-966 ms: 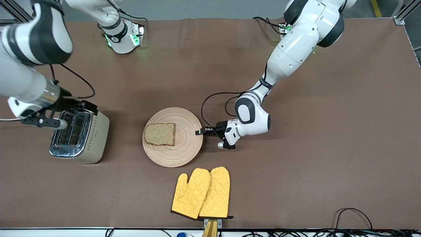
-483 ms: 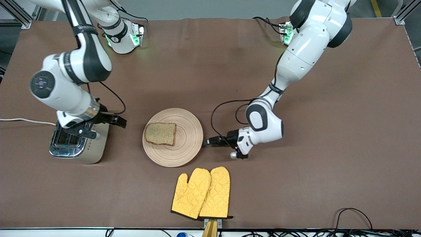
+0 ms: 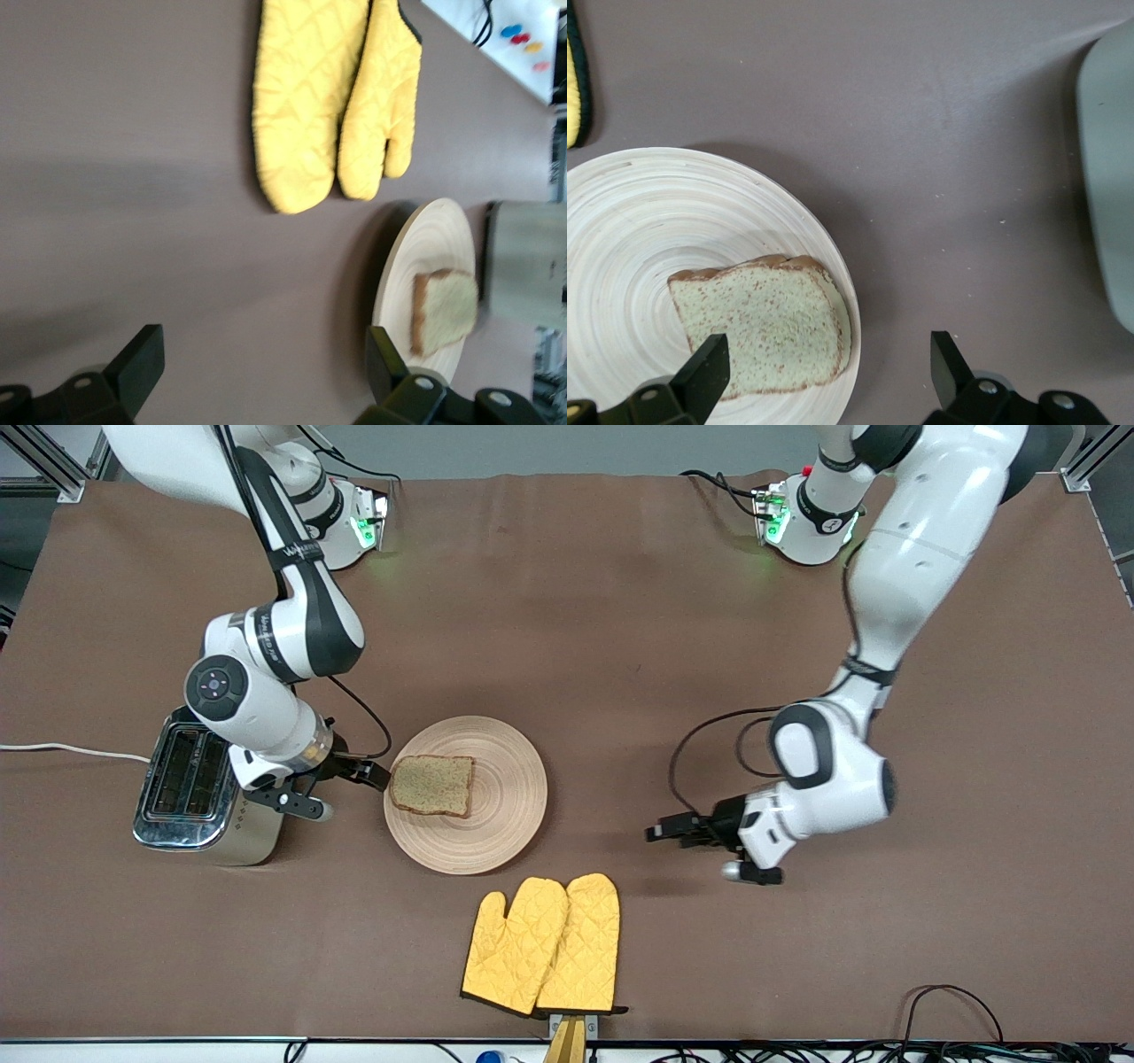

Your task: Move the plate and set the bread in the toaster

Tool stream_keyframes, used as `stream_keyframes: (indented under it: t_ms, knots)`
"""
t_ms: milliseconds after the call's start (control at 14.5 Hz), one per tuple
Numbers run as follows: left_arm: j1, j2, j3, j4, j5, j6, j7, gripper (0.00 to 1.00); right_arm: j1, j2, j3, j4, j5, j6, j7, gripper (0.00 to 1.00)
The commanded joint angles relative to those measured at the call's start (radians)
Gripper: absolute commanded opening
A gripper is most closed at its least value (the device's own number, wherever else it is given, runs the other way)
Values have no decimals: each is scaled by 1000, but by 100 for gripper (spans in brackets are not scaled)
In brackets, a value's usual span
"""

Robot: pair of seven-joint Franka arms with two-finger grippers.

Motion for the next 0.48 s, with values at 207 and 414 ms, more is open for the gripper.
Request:
stream_keyframes:
  t_ms: [207, 414]
  knots:
    - [182, -262, -1, -83, 436, -289, -73, 100, 60, 55, -6, -36, 14, 102, 86, 100]
    - [213, -391, -1, -85, 590, -453, -173, 100, 63, 55, -6, -67, 14, 113, 86, 94]
